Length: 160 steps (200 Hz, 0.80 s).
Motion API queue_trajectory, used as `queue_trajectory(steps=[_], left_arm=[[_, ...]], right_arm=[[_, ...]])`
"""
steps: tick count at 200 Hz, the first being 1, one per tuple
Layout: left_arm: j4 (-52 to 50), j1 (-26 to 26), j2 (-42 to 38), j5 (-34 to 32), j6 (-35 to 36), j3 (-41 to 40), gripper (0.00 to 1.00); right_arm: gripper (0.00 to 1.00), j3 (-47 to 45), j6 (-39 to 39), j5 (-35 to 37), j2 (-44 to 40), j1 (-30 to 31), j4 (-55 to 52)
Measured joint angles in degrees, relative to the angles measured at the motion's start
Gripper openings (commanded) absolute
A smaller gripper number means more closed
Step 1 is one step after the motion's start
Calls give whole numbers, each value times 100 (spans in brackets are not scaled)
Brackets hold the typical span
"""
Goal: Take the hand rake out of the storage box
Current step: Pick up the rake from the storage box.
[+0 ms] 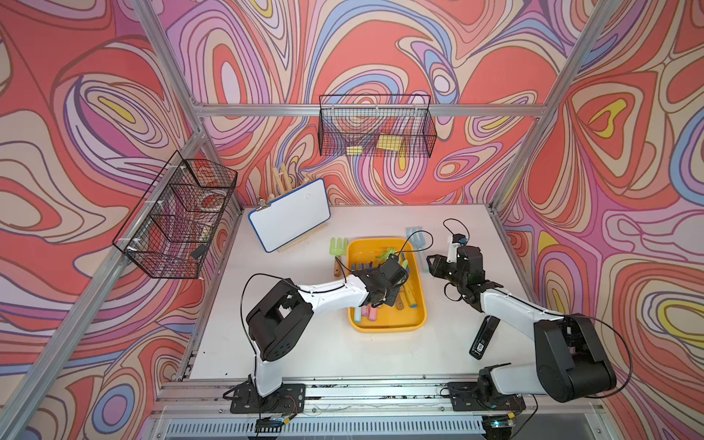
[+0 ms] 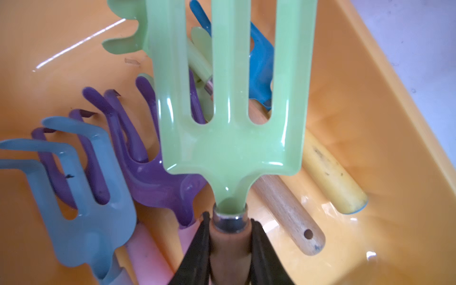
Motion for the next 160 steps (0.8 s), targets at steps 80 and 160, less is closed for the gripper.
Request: queue_trajectory(steps=[80, 160], left_arm=[[-144, -2, -793, -485, 205, -195, 13], [-424, 9, -1425, -949, 361, -258, 14]], right_arm=[[44, 0, 0, 0, 0, 0, -2], [44, 0, 0, -2, 0, 0, -2]])
